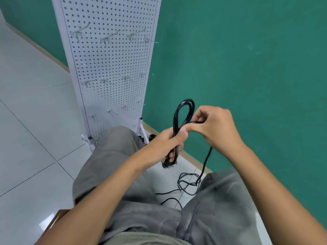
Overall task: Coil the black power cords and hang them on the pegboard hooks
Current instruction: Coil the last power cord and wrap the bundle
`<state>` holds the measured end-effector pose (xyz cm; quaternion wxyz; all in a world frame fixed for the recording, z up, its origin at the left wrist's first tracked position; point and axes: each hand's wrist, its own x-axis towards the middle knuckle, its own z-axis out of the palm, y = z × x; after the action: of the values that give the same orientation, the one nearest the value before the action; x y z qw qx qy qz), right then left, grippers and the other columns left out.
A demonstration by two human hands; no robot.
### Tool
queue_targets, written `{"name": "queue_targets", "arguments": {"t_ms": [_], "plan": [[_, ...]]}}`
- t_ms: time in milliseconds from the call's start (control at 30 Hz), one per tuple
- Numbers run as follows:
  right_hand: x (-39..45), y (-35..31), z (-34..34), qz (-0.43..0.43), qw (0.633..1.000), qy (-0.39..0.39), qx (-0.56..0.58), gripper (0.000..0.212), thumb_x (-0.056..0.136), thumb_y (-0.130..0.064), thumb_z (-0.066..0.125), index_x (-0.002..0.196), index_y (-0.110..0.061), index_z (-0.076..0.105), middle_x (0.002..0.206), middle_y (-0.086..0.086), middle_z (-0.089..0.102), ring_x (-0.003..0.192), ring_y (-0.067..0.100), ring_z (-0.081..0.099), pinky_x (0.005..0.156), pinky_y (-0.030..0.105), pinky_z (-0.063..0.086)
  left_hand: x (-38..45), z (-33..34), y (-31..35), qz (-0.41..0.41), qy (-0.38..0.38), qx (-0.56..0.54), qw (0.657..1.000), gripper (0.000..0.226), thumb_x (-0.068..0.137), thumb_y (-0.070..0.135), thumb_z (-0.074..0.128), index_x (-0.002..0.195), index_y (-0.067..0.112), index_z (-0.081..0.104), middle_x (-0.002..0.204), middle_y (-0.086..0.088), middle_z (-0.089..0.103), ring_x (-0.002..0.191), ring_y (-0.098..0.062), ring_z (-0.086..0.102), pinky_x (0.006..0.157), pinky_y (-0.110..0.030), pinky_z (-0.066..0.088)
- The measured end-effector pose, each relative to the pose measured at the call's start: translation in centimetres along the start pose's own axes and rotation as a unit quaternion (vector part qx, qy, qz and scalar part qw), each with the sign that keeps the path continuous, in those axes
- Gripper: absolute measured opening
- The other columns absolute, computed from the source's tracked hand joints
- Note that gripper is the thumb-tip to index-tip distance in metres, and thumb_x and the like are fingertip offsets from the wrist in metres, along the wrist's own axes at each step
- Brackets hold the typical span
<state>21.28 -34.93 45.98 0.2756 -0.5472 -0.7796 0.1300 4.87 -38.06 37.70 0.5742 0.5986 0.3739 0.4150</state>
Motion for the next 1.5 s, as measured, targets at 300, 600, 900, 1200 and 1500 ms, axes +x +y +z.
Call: {"name": "queue_targets", "arguments": {"t_ms": [300, 600, 900, 1200, 1500], "plan": [[3.0, 6.6, -1.9, 0.001, 0.999, -0.020, 0.044, 0.014, 0.091, -0.020, 0.076, 0.093, -0.025, 0.064, 0.088, -0.008, 0.070, 0.082, 0.010, 0.066, 0.087, 0.034, 0.054, 6.6, 0.6, 0.6, -0.066, -0.093, -0.055, 0.992, 0.019, 0.112, 0.022, 0.040, 0.095, 0.013, 0.041, 0.068, 0.003, 0.043, 0.055, -0.013, 0.040, 0.054, -0.024, 0.040], [2.3, 14.1, -0.3, 0.160, 0.967, 0.026, 0.196, 0.023, 0.098, -0.027, 0.068, 0.078, -0.016, 0.065, 0.063, 0.001, 0.055, 0.058, 0.014, 0.047, 0.066, 0.031, 0.043, 13.2, 2.4, -3.5, -0.162, -0.097, -0.123, 0.974, 0.028, 0.112, 0.030, 0.040, 0.088, 0.016, 0.044, 0.060, 0.006, 0.043, 0.054, -0.014, 0.049, 0.054, -0.024, 0.047], [4.4, 16.2, 3.6, 0.163, 0.962, 0.022, 0.217, 0.016, 0.100, -0.027, 0.063, 0.086, -0.027, 0.069, 0.127, -0.011, 0.060, 0.114, 0.001, 0.058, 0.110, 0.047, 0.044, 14.8, 3.0, -9.0, -0.222, -0.182, -0.072, 0.955, 0.031, 0.112, 0.033, 0.038, 0.093, 0.011, 0.049, 0.062, 0.002, 0.039, 0.050, -0.014, 0.041, 0.049, -0.024, 0.043], [7.6, 15.5, 7.6, 0.258, 0.857, 0.051, 0.443, 0.023, 0.110, -0.026, 0.044, 0.089, -0.021, 0.052, 0.108, 0.000, 0.060, 0.105, 0.015, 0.067, 0.107, 0.056, 0.048, 17.7, 1.5, -10.6, -0.133, -0.102, 0.081, 0.983, 0.029, 0.110, 0.033, 0.044, 0.095, 0.012, 0.056, 0.076, 0.005, 0.066, 0.070, -0.017, 0.062, 0.073, -0.040, 0.053], [8.7, 18.0, 9.1, 0.293, 0.731, 0.049, 0.615, 0.013, 0.110, -0.022, 0.042, 0.101, -0.014, 0.046, 0.131, 0.025, 0.058, 0.113, 0.033, 0.059, 0.100, 0.042, 0.049, 19.2, 1.3, -13.0, -0.076, -0.111, 0.107, 0.985, 0.035, 0.112, 0.029, 0.039, 0.132, 0.009, 0.060, 0.121, 0.000, 0.071, 0.114, -0.009, 0.068, 0.100, -0.022, 0.049]]}}
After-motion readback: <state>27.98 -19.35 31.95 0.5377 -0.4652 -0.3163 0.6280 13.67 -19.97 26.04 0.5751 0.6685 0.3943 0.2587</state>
